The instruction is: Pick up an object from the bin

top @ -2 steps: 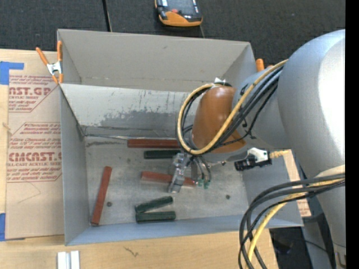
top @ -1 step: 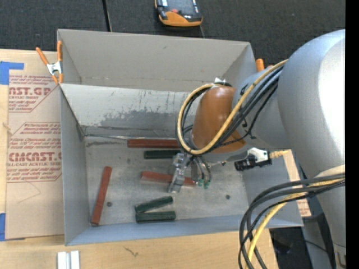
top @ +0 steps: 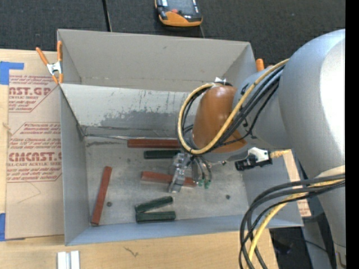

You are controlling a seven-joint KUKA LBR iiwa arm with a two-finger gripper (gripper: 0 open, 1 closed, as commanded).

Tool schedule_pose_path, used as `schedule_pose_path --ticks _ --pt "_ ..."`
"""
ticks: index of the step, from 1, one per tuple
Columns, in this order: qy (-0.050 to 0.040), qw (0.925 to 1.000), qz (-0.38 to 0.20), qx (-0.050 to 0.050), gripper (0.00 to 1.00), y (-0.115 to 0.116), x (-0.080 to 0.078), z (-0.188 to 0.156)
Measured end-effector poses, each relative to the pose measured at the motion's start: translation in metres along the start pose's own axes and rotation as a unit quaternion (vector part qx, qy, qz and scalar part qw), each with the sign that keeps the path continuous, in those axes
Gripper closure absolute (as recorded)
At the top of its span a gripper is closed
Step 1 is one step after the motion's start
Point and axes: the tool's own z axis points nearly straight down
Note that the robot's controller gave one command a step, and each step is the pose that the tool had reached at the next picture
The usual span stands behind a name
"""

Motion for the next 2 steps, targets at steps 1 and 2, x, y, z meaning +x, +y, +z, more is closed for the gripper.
schedule_pose_path --ticks 1,2 --pt "0.0029 1.0000 0.000 0.001 1.00 0.000 0.001 -0.009" --pt "0.0024 1.0000 0.000 0.001 1.00 0.000 0.001 -0.025"
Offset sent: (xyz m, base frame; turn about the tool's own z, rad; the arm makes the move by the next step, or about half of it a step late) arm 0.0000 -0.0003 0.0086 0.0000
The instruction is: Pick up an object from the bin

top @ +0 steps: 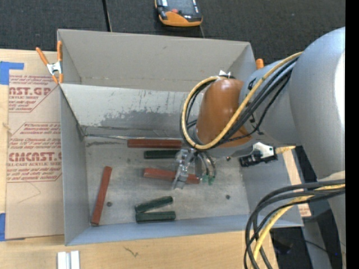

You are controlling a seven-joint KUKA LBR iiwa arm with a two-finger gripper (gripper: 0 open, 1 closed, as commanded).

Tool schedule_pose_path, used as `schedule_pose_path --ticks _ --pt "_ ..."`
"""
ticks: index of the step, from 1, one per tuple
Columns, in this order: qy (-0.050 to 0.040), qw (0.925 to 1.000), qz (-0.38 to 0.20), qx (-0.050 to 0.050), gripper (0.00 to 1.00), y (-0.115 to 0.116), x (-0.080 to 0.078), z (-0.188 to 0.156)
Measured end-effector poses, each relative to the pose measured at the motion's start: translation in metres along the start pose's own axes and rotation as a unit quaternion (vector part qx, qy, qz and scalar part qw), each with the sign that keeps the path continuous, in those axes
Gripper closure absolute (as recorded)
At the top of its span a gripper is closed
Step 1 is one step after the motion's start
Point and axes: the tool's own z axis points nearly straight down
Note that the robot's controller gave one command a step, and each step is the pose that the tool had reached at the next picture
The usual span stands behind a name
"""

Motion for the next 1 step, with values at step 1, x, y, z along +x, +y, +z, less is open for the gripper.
schedule_pose_path --ticks 1 --pt "-0.0024 1.0000 0.000 -0.001 1.00 0.0002 -0.0012 -0.0134"
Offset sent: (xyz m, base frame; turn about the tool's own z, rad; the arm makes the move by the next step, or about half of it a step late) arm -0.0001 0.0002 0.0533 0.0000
